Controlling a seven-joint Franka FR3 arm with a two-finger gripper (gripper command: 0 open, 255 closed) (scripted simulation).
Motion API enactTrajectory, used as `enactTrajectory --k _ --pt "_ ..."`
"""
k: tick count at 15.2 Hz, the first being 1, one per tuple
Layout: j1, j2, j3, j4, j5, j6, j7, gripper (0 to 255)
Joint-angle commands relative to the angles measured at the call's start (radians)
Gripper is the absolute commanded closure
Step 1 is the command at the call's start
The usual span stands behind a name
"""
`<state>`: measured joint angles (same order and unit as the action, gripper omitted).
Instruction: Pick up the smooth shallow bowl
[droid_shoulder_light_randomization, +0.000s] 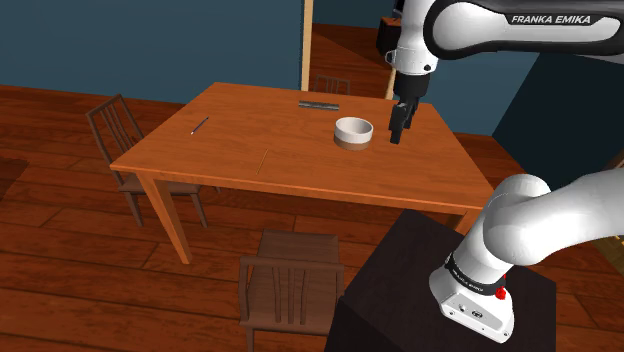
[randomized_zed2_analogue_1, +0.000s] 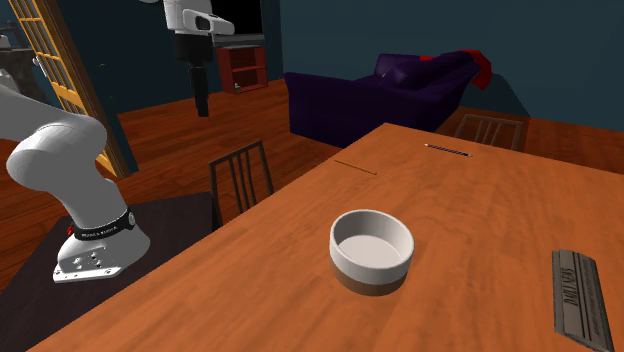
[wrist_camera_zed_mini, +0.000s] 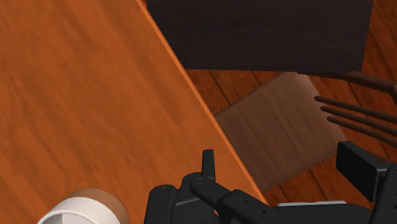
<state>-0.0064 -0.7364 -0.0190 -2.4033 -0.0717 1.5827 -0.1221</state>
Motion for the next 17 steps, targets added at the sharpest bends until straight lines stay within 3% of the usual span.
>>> enactTrajectory --k 1,10,17 --pt "0.0 0.0 0.0 0.0 0.0 0.0 0.0 0" --pt "-0.034 0.264 -0.133 0.061 -0.05 0.232 -0.143 0" --pt "-0.049 0.509 -0.222 0.185 -0.025 0.372 -0.265 0"
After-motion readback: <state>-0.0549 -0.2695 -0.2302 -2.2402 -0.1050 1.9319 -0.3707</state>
